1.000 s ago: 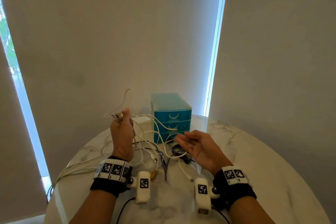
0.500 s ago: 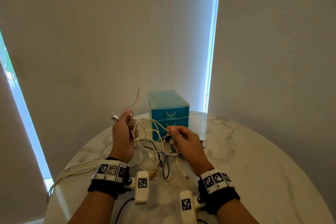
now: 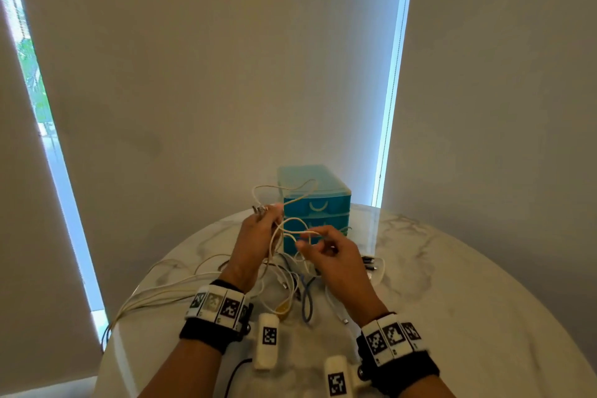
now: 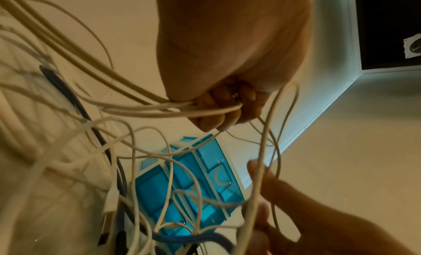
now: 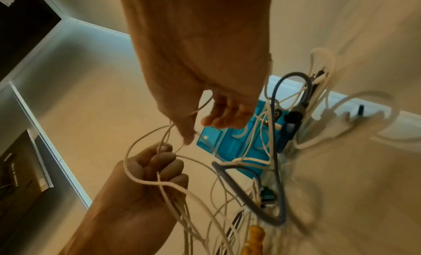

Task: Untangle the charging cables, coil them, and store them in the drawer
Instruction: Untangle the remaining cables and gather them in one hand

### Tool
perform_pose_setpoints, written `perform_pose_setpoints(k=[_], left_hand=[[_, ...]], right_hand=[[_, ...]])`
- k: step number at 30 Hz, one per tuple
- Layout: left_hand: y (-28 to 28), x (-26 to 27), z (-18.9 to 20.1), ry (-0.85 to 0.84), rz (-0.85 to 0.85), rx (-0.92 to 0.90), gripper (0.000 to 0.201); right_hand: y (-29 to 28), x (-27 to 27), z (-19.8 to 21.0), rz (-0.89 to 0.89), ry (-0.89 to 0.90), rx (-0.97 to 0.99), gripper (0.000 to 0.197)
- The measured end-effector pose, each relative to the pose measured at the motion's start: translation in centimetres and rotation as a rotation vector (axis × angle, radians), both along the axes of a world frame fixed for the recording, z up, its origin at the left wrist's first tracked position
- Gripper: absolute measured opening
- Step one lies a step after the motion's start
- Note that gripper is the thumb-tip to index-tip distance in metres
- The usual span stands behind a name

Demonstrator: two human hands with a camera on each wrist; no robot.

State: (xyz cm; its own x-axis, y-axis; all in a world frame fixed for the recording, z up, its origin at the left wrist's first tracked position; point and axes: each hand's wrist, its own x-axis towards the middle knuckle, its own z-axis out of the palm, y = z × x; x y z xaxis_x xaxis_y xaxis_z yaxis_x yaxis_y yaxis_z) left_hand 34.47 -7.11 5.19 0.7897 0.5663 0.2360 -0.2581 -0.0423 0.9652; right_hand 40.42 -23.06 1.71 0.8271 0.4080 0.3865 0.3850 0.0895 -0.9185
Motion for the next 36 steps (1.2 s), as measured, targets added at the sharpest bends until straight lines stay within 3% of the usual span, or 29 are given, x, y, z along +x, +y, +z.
perform_pose_setpoints(k=[3, 6, 13, 15, 18, 20, 24, 25, 28, 31, 33, 36], left_hand=[[0.6, -0.1, 0.2, -0.039, 0.07, -0.028, 0.023], [2.4, -0.6, 0.2, -0.092, 0.193, -0.14, 0.029], [3.6, -0.7, -0.1, -0.251, 0.321, -0.415, 0.033], [3.9, -0.6, -0.2, -0.274, 0.334, -0.464, 0.031], [4.6, -0.5, -0.4, -0.316, 0.356, -0.54, 0.028], [5.0, -0.7, -0.5, -0.34, 0.342, -0.581, 0.03], [4.6, -0.7, -0.3, -0.331, 0.209, -0.553, 0.03], [4.3, -0.6, -0.2, -0.321, 0.16, -0.516, 0.029], [3.3, -0.7, 0.0, -0.276, 0.004, -0.333, 0.028], [2.2, -1.3, 0.4, -0.213, -0.11, -0.089, 0.031], [1.2, -1.7, 0.6, -0.156, -0.169, 0.043, 0.034], [0.1, -2.2, 0.9, -0.084, -0.194, 0.188, 0.037]], right_hand=[[-1.3, 0.5, 0.4, -0.041, 0.09, -0.001, 0.01], [-3.6, 1.6, 1.6, 0.096, 0.259, -0.069, 0.012], [-5.5, 2.2, 2.3, 0.303, 0.633, 0.511, 0.008], [-5.7, 2.6, 1.6, 0.319, 0.719, 0.583, 0.022], [-6.2, 3.0, 1.2, 0.234, 0.806, 0.495, 0.044], [-6.2, 3.2, 1.1, 0.035, 0.73, 0.302, 0.047], [-6.0, 4.6, -0.3, -0.448, 0.139, -0.246, 0.035], [-5.9, 4.7, -0.2, -0.518, 0.04, -0.248, 0.033], [-6.0, 3.1, 2.0, -0.716, -0.208, 0.151, 0.032], [-5.4, 0.2, 4.1, -0.574, -0.379, 0.3, 0.021], [-4.0, -0.9, 4.1, -0.325, -0.279, 0.148, 0.016], [-1.9, -1.4, 2.6, 0.041, -0.097, -0.168, 0.037]])
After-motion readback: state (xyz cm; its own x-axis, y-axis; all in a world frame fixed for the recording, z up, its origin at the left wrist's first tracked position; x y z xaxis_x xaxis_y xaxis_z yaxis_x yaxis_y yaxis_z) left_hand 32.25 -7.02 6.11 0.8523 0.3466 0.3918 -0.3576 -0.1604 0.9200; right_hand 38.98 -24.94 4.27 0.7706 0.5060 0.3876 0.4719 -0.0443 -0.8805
